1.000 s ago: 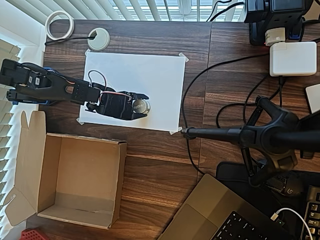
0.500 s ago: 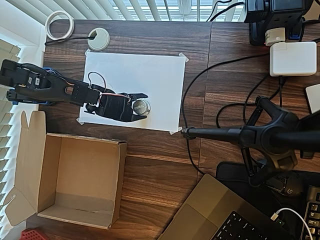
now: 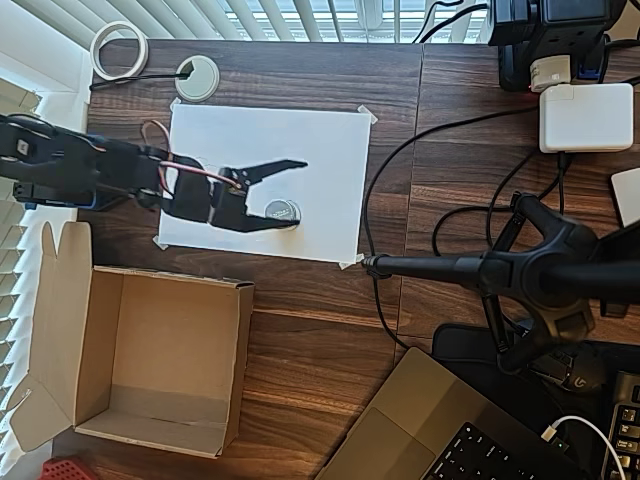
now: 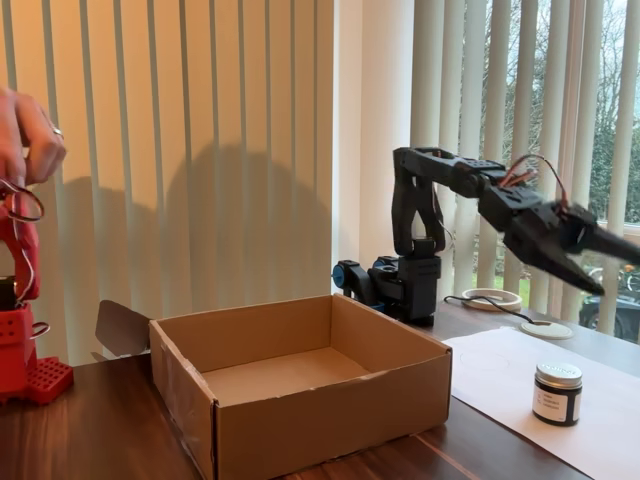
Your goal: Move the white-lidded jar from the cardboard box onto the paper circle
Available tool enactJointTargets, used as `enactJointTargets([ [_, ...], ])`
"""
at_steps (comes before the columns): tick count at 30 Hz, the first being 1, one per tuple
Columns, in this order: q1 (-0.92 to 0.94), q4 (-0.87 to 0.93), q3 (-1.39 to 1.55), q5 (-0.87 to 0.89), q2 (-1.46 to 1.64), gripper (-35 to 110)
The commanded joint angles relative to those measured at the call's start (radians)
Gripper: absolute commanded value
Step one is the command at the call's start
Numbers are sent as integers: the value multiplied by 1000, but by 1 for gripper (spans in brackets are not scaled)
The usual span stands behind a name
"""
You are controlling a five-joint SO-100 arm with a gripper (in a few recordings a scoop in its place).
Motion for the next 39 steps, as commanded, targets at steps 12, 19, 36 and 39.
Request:
enactJointTargets([
  [12,-101,457,597,882,992,39],
  [19,-149,770,738,1055,1250,17],
  [36,-146,957,922,1089,1491,0],
  [39,-144,957,922,1092,1493,0],
])
